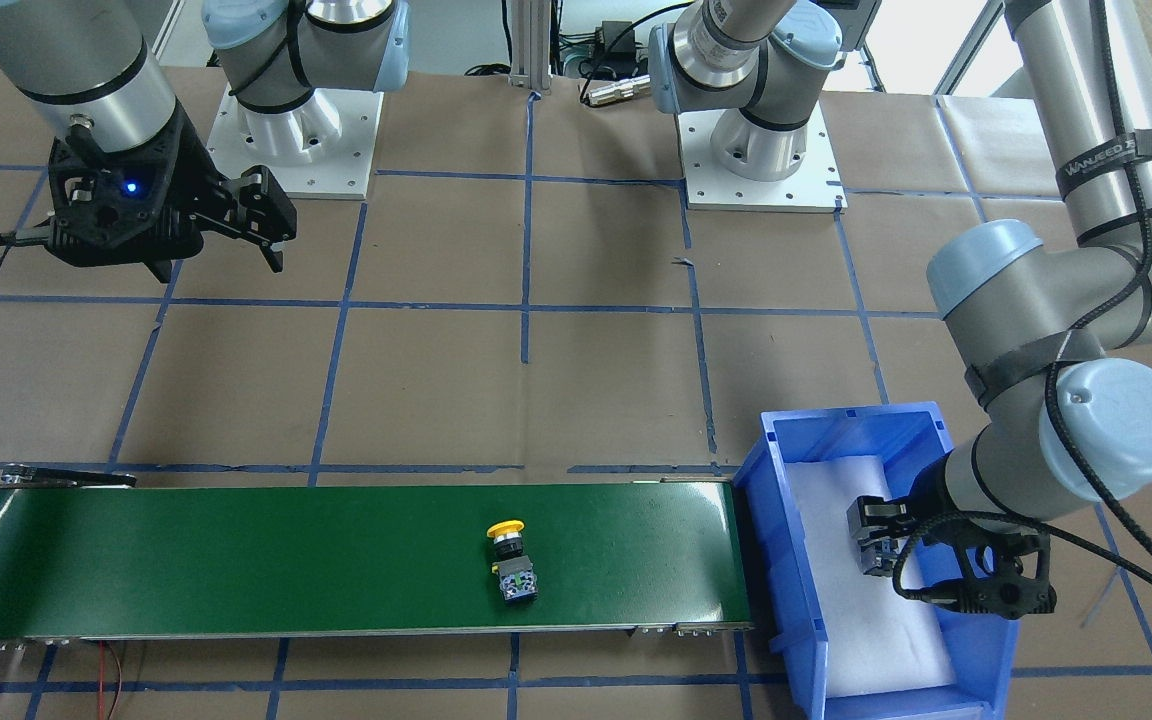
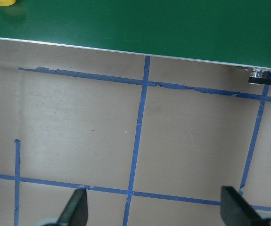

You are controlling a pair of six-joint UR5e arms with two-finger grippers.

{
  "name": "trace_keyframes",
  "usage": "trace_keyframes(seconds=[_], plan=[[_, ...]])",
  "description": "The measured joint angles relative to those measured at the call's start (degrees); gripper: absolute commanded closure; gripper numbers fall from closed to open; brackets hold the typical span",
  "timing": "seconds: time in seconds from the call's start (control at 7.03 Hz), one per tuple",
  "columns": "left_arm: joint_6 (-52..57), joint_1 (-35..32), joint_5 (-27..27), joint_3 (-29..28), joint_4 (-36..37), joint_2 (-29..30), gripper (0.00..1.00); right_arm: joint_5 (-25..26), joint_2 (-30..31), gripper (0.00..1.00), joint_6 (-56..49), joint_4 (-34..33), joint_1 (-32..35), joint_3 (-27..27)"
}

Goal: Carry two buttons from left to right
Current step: 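Grasp the red button with the left gripper while the right gripper descends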

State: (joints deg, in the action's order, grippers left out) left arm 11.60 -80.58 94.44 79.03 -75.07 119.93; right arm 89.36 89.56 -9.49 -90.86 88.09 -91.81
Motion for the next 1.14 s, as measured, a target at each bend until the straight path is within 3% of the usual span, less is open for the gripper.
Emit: trace_keyframes(seconds=[0.57, 1.14], plan=[[2.0, -0.2, 2.4, 2.2, 3.1, 1.6, 0.31, -0.5, -2.6, 0.00, 1.3, -5.8, 0.4, -0.4], [2.0, -0.2, 3.2, 2.1, 6.7, 4.2, 0.31, -0.1, -3.4, 0.00, 1.4, -5.6, 0.7, -0.9]])
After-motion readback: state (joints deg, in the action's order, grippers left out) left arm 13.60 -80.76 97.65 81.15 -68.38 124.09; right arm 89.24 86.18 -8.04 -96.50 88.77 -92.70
